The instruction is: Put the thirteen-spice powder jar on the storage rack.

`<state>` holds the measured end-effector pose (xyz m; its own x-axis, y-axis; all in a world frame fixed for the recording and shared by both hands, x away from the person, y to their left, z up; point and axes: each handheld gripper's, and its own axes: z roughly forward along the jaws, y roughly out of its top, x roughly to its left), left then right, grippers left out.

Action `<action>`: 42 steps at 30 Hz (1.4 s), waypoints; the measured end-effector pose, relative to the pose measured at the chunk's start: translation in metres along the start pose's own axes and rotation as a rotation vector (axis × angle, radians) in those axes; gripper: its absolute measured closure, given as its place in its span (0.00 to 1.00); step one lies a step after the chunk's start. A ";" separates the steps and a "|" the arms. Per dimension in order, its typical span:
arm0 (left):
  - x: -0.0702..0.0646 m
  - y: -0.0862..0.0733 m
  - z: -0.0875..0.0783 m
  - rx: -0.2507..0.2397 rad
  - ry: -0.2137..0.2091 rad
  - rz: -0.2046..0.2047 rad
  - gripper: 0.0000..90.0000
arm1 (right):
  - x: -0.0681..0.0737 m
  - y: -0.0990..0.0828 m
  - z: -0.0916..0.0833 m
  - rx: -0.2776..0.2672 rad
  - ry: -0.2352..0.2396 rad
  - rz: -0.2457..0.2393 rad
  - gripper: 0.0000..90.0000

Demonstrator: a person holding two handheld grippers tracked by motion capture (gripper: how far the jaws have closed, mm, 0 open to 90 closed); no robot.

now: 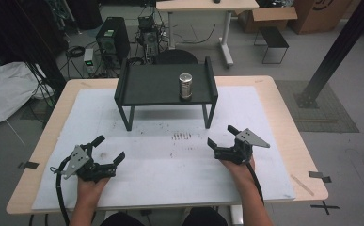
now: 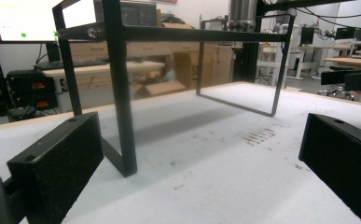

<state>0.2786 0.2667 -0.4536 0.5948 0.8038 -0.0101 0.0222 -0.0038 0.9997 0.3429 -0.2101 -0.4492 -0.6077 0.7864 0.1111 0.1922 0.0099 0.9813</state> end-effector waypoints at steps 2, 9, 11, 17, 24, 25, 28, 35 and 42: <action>0.000 0.000 0.000 0.000 0.000 0.000 0.00 | 0.001 -0.001 -0.001 -0.014 -0.003 -0.006 0.00; 0.000 0.000 0.000 -0.002 0.000 0.002 0.00 | 0.007 -0.008 -0.014 -0.151 0.004 -0.069 0.00; 0.000 0.000 0.000 -0.001 0.000 0.002 0.00 | 0.009 -0.009 -0.015 -0.159 0.005 -0.096 0.00; 0.000 0.000 0.000 0.000 0.000 0.001 0.00 | 0.010 -0.009 -0.016 -0.171 0.004 -0.103 0.00; 0.000 0.000 0.000 -0.002 0.002 0.004 0.00 | 0.010 -0.010 -0.016 -0.173 0.005 -0.107 0.00; 0.000 0.000 0.000 -0.001 0.001 0.005 0.00 | 0.010 -0.010 -0.016 -0.173 0.005 -0.107 0.00; 0.000 0.000 0.000 -0.003 0.002 0.006 0.00 | 0.010 -0.010 -0.016 -0.171 0.006 -0.107 0.00; 0.000 0.000 0.000 0.000 0.002 0.002 0.00 | 0.010 -0.009 -0.016 -0.170 0.006 -0.106 0.00; 0.000 0.000 0.000 0.001 -0.001 -0.002 0.00 | 0.010 -0.009 -0.016 -0.171 0.006 -0.105 0.00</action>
<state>0.2788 0.2670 -0.4536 0.5955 0.8033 -0.0120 0.0244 -0.0032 0.9997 0.3227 -0.2124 -0.4548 -0.6219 0.7831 0.0077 -0.0057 -0.0143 0.9999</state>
